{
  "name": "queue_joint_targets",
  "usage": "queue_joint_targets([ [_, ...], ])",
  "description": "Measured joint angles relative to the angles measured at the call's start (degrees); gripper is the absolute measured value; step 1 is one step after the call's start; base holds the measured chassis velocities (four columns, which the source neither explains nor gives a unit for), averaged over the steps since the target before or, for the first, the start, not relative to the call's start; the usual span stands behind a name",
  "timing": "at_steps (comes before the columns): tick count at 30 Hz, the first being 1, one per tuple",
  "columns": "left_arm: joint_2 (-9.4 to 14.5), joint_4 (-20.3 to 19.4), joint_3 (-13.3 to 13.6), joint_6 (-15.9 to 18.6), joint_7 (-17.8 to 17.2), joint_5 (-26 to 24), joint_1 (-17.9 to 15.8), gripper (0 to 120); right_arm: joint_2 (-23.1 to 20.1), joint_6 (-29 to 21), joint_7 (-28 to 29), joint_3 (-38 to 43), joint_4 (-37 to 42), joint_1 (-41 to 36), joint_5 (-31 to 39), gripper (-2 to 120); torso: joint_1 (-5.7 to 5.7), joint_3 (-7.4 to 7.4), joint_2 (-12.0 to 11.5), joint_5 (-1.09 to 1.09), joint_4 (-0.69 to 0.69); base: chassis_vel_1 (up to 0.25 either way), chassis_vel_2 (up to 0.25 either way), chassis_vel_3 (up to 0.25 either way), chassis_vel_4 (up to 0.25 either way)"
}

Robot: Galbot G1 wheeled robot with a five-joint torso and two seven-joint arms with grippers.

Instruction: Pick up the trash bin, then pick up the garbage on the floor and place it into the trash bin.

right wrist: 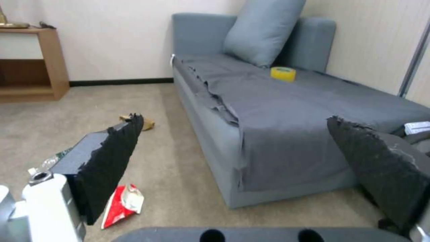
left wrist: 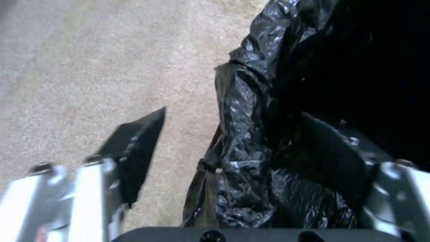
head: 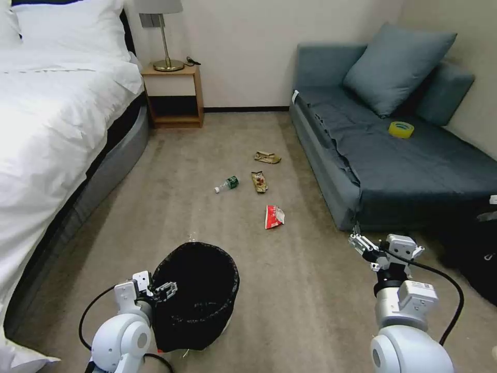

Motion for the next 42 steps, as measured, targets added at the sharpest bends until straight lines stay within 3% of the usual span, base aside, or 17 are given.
queue_joint_targets([
  [20,-1.0,0.1,0.0,-0.3,-0.5,-3.2,0.6,4,-0.4,1.7,0.3,0.2,-0.8,-0.1,-0.4,100,0.0,-0.01,0.0,0.0,0.01,0.0,0.0,0.0,0.0],
  [29,-1.9,-1.4,-1.4,0.3,-1.6,-5.7,0.9,4,-1.1,2.1,1.0,0.4,-0.6,-0.4,0.4,100,0.0,0.0,0.0,-0.07,0.0,0.0,0.0,0.0,0.0],
  [36,-1.3,-7.2,-5.0,0.4,-2.0,-4.5,1.4,3,-2.6,-0.5,3.3,-0.5,0.7,-0.3,5.4,100,0.0,0.01,0.0,-0.02,0.0,0.0,0.0,0.0,0.0],
  [42,-0.6,-14.2,-8.5,0.3,-0.6,1.0,2.9,3,-4.1,4.6,3.5,-0.8,0.2,-0.3,9.2,100,0.0,0.01,0.0,0.0,0.0,0.0,0.0,0.0,0.0],
])
